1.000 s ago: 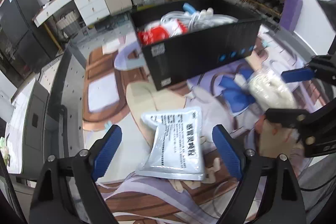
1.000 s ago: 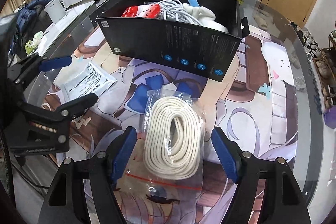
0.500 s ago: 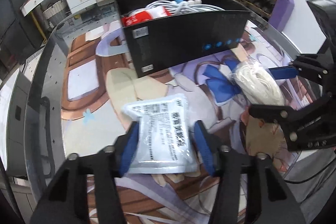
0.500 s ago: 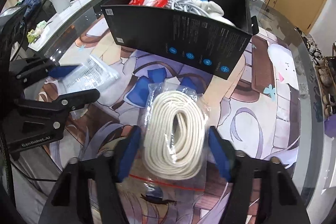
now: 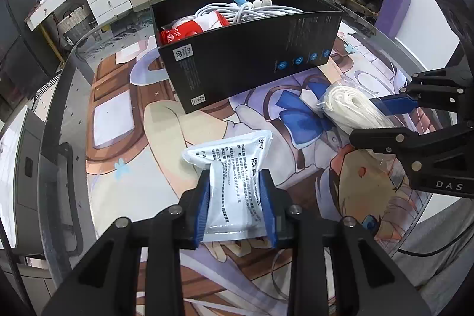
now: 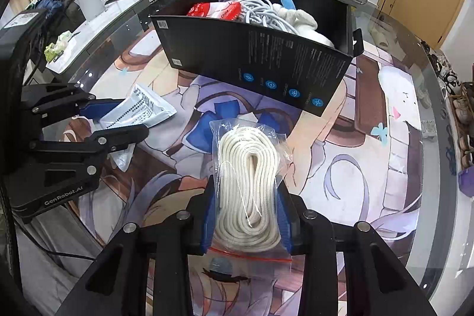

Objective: Organize soft objects
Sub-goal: 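Lift the packet and rope bag and carry them over the box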

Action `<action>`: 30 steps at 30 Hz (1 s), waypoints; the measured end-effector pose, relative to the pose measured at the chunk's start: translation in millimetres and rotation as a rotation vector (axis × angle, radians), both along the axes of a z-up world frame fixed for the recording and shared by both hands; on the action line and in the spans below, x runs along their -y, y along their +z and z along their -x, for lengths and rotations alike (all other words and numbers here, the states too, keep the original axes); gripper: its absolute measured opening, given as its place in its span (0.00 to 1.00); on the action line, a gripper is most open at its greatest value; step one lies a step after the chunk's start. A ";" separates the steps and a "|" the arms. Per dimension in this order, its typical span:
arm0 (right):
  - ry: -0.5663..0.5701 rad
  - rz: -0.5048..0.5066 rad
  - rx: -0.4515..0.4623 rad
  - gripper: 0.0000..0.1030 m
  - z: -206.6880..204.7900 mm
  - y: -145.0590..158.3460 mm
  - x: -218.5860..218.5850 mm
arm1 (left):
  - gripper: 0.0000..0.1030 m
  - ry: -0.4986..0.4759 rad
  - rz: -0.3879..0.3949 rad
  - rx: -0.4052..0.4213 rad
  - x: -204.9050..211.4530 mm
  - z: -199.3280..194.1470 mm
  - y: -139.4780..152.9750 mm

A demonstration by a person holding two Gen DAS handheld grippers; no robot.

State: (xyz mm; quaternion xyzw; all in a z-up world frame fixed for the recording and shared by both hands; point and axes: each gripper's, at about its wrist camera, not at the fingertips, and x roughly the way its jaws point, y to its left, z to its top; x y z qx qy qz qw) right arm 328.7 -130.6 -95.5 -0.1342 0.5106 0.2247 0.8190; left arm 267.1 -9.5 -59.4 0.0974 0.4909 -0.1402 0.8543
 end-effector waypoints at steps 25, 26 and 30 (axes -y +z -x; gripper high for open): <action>0.043 -0.062 0.044 0.33 9.0 26.1 0.2 | 0.27 -0.015 0.056 0.103 5.5 17.8 45.3; 0.040 -0.063 0.042 0.33 8.3 25.7 0.5 | 0.27 -0.015 0.060 0.107 5.6 17.8 46.0; 0.035 -0.075 0.050 0.33 9.2 29.3 1.3 | 0.27 0.005 0.063 0.092 3.0 15.2 44.9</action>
